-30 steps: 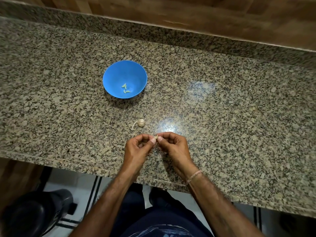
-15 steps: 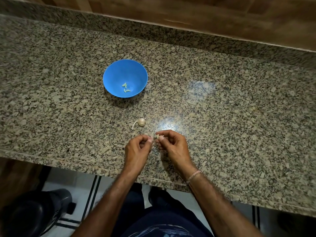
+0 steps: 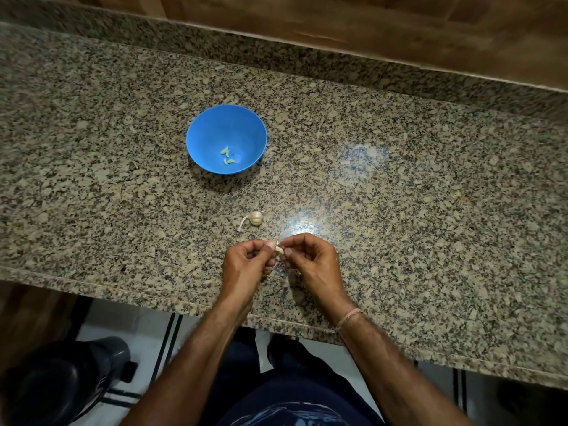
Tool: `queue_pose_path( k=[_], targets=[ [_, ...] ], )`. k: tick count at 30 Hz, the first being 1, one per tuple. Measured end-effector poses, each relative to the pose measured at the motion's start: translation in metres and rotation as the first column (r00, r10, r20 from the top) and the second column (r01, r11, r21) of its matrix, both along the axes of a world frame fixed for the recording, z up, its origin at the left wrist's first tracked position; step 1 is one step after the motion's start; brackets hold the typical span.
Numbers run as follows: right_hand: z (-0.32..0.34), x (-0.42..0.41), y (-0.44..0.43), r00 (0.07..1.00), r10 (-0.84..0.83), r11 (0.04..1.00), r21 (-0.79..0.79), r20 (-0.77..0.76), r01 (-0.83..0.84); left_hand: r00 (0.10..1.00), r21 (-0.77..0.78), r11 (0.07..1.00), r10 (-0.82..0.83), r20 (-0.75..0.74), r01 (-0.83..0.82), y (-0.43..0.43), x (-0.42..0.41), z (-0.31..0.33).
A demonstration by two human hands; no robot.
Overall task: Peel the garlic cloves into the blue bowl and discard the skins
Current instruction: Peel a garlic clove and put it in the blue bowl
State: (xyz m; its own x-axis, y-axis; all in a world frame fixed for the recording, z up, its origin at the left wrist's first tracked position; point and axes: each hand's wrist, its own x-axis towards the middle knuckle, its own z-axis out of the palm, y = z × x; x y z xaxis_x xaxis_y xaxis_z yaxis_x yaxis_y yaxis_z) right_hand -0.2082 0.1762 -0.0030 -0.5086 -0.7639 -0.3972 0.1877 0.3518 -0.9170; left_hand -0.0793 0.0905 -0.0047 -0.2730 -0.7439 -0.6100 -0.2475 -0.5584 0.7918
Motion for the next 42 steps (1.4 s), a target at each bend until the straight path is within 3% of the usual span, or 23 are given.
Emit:
queue_pose_path(
  k=[7, 12, 23, 28, 31, 37, 42],
  targets=[
    [-0.006, 0.005, -0.001, 0.951, 0.072, 0.997, -0.013, -0.302, -0.080, 0.995, -0.028, 0.995, 0.101, 0.026, -0.100, 0.008, -0.007, -0.003],
    [-0.011, 0.006, -0.004, 0.971, 0.033, 0.999, -0.020, -0.236, -0.039, 0.995, -0.094, 0.995, 0.045, 0.091, -0.037, 0.011, -0.010, -0.002],
    [-0.013, 0.007, -0.005, 0.978, 0.010, 1.000, -0.002, -0.207, -0.010, 0.997, 0.003, 1.000, -0.010, 0.076, 0.010, 0.011, -0.015, 0.000],
    [-0.008, 0.007, -0.007, 0.997, -0.049, 0.998, 0.037, -0.063, 0.052, 0.918, -0.226, 0.935, -0.184, 0.350, 0.273, 0.011, -0.022, 0.003],
    [-0.005, 0.002, -0.008, 0.997, -0.072, 0.997, 0.041, 0.003, 0.072, 0.901, -0.281, 0.916, -0.158, 0.405, 0.287, 0.012, -0.021, 0.003],
    [-0.004, -0.001, -0.005, 1.000, -0.001, 0.999, 0.054, -0.009, 0.001, 0.953, -0.375, 0.894, -0.152, 0.263, 0.246, 0.006, -0.014, 0.006],
    [-0.001, 0.000, -0.009, 0.999, 0.036, 0.994, 0.099, 0.017, -0.038, 0.924, -0.423, 0.847, -0.183, 0.337, 0.322, 0.008, -0.014, 0.003]
  ],
)
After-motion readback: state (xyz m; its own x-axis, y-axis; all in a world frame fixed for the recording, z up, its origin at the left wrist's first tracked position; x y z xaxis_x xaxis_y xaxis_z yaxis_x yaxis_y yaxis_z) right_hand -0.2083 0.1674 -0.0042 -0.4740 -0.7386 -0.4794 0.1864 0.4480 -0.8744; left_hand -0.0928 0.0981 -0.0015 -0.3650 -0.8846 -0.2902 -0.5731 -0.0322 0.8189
